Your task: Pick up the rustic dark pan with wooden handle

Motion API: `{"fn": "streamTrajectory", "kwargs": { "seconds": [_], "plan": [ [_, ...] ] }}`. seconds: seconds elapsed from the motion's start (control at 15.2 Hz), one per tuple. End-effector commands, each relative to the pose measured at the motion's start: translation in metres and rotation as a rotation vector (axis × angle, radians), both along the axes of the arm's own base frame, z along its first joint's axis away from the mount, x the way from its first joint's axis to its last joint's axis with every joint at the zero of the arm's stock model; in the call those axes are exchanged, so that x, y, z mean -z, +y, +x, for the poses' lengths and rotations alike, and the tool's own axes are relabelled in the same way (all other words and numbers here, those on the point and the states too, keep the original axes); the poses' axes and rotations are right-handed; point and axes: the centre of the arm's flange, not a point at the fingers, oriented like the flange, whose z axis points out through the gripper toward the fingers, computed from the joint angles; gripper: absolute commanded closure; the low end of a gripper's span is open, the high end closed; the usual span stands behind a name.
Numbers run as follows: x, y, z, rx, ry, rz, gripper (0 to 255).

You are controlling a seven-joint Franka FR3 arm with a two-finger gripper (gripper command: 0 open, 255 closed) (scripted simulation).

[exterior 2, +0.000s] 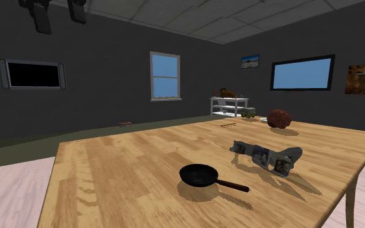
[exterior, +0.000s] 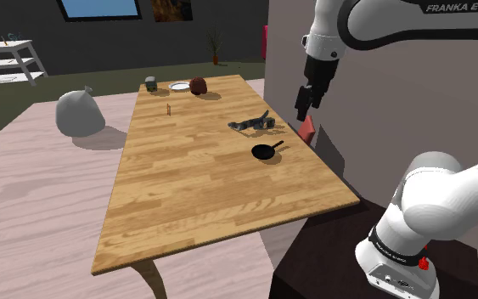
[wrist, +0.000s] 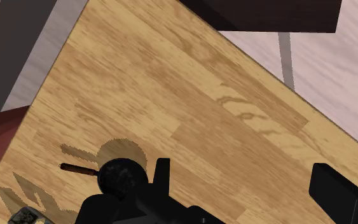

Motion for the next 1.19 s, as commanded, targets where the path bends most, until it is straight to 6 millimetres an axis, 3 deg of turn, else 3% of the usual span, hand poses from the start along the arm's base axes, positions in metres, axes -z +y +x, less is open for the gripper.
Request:
{"fn": "streamTrajectory", "kwargs": {
  "seconds": [0.0, 1.12],
  "plan": [
    [0.0, 0.0, 0.0, 0.0, 0.0, 0.0, 0],
    [0.15, -0.144, 0.11, 0.237, -0.06, 0.195, 0]
  ]
}}
